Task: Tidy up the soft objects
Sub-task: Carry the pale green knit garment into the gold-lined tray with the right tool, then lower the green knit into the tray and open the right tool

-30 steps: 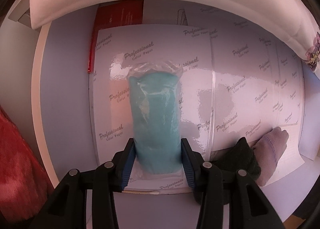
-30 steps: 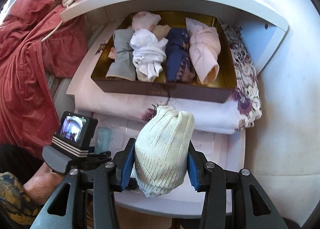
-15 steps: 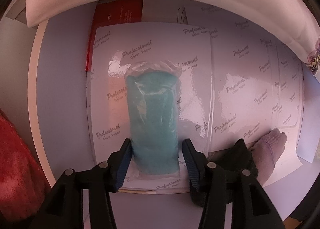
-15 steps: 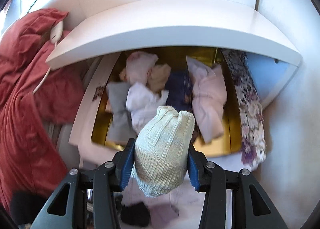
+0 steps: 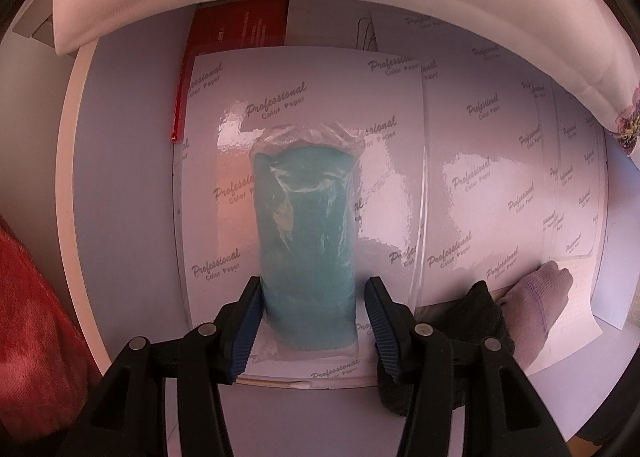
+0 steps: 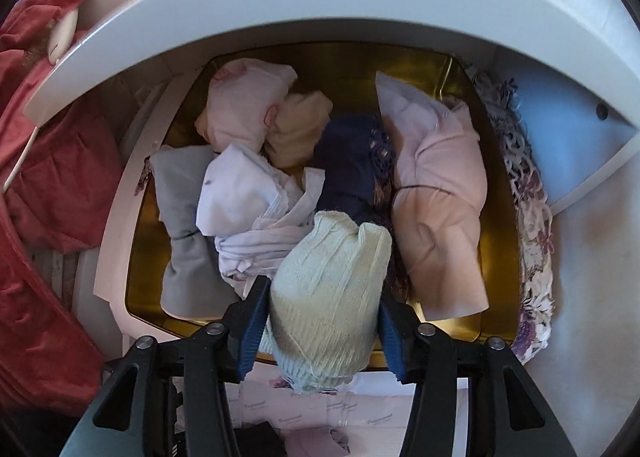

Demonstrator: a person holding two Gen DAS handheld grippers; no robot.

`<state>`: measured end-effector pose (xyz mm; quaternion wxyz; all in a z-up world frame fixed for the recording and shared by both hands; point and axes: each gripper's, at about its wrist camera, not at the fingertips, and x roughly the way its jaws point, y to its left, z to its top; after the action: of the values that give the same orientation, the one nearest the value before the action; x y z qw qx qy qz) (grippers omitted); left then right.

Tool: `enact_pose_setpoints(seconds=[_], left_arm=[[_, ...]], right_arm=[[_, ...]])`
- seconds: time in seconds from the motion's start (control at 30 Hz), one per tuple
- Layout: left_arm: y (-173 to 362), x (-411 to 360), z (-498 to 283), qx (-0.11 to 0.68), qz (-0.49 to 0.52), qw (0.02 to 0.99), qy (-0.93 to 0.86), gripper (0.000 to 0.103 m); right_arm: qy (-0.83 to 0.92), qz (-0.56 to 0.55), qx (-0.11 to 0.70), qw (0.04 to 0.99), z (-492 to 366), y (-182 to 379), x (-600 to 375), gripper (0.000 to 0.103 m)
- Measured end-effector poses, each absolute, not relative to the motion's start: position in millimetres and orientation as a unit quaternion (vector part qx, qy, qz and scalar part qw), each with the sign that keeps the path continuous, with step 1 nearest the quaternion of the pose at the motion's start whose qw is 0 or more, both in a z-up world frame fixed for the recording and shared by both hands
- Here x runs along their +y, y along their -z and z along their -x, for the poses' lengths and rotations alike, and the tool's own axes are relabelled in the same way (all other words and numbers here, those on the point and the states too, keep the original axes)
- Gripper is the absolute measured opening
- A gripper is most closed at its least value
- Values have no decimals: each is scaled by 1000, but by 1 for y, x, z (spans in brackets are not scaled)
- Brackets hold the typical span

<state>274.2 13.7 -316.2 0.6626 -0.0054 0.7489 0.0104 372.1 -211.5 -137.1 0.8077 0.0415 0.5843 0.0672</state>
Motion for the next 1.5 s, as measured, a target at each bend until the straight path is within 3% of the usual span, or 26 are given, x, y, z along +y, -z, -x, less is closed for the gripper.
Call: enact_pose_setpoints(seconds=[0.17, 0.3, 0.37, 0.4, 0.43, 0.77, 1.3, 1.5], left_arm=[[316, 14, -275, 749, 4, 662, -10, 52], [316, 13, -275, 749, 5, 662, -10, 52], [315, 13, -275, 749, 3, 662, -10, 52], [315, 13, -276, 749, 4, 662, -10, 52], [315, 13, -276, 749, 5, 662, -10, 52], [315, 11, -277, 750, 4, 661, -10, 52], [316, 11, -276, 750, 3, 661, -11, 52], [315, 11, -276, 750, 1, 661, -11, 52]], right_arm=[[-71, -62, 579, 810, -365, 132, -219, 61], [-77, -64, 573, 813, -353, 125, -221, 62], [-76, -53, 575, 813, -349, 126, -219, 59], [-73, -46, 576, 813, -347, 128, -217, 48], [-68, -36, 577, 813, -347, 130, -216, 45], [-54, -6, 579, 814, -370, 147, -209, 43], [-59, -10, 577, 815, -360, 148, -215, 47], [-61, -18, 561, 825, -342, 135, -221, 55]])
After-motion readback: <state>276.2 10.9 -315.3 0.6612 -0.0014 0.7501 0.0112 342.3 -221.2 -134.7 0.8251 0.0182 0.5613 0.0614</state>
